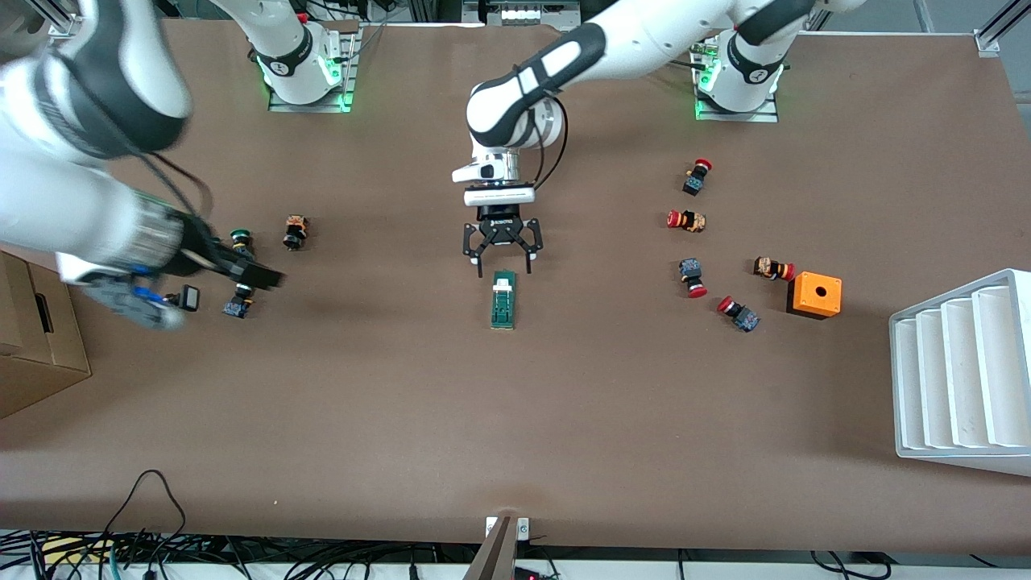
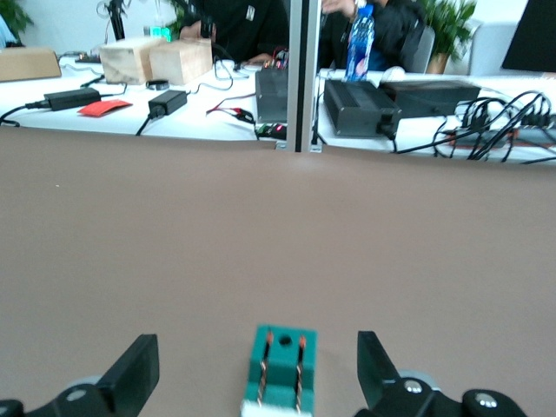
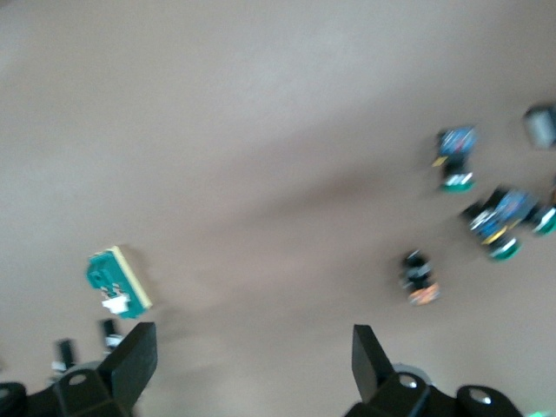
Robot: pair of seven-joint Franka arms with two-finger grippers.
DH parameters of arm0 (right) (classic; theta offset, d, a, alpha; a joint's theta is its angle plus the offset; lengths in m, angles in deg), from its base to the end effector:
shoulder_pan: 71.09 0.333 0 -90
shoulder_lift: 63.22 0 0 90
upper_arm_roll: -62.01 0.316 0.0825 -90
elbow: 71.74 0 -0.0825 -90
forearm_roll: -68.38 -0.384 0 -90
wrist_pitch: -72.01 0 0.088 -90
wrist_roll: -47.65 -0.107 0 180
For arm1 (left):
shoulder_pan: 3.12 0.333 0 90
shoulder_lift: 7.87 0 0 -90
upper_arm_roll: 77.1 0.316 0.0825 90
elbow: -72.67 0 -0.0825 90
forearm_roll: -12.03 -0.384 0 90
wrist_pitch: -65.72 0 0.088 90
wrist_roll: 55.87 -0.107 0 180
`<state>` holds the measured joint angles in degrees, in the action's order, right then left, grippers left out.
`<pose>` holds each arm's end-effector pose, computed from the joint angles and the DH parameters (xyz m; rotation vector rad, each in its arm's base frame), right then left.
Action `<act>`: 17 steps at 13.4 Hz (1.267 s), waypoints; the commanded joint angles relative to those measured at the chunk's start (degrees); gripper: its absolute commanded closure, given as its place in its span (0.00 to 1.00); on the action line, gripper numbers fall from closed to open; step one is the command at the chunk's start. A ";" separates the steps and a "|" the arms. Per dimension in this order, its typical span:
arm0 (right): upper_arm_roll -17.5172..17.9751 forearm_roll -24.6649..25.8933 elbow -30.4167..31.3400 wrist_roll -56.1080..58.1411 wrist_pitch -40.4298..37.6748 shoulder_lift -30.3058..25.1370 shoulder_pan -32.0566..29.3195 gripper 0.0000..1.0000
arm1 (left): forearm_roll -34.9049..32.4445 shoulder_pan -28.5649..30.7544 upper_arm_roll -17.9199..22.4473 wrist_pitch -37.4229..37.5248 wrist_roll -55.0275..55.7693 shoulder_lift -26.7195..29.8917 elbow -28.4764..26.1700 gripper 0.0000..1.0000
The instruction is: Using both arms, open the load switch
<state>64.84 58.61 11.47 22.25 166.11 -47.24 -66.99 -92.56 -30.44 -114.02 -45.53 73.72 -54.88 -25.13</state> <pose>0.6307 0.0900 0.5217 -2.9396 0.5098 0.2032 0.3973 -0.5492 0.1916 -2.6775 -0.2103 -1.5496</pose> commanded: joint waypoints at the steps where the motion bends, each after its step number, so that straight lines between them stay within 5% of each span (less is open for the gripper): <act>1: -5.44 1.75 5.82 19.70 -0.32 -7.18 -0.94 0.01 | 5.68 14.62 -13.39 -1.25 -13.44 0.87 -0.55 0.00; 4: -6.43 9.83 6.97 26.71 -2.50 -10.18 -1.11 0.00 | 18.93 25.37 -23.53 -0.73 -29.17 0.87 2.86 0.00; 6: -6.61 11.08 5.39 27.76 -3.92 -9.74 -1.11 0.00 | 29.38 26.53 -23.90 1.89 -38.23 0.87 8.29 0.00; 10: -6.35 11.95 4.42 27.68 -3.40 -8.42 -0.67 0.00 | 48.12 26.53 -23.64 19.00 -54.76 0.87 24.02 0.00; 17: -5.73 14.51 0.02 27.33 -4.80 -7.28 2.31 0.00 | 57.56 33.38 -23.64 36.78 -66.29 0.69 31.26 0.00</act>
<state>58.96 71.67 13.99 48.84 163.01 -54.94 -65.74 -36.72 1.46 -137.31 -12.22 11.91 -53.62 4.19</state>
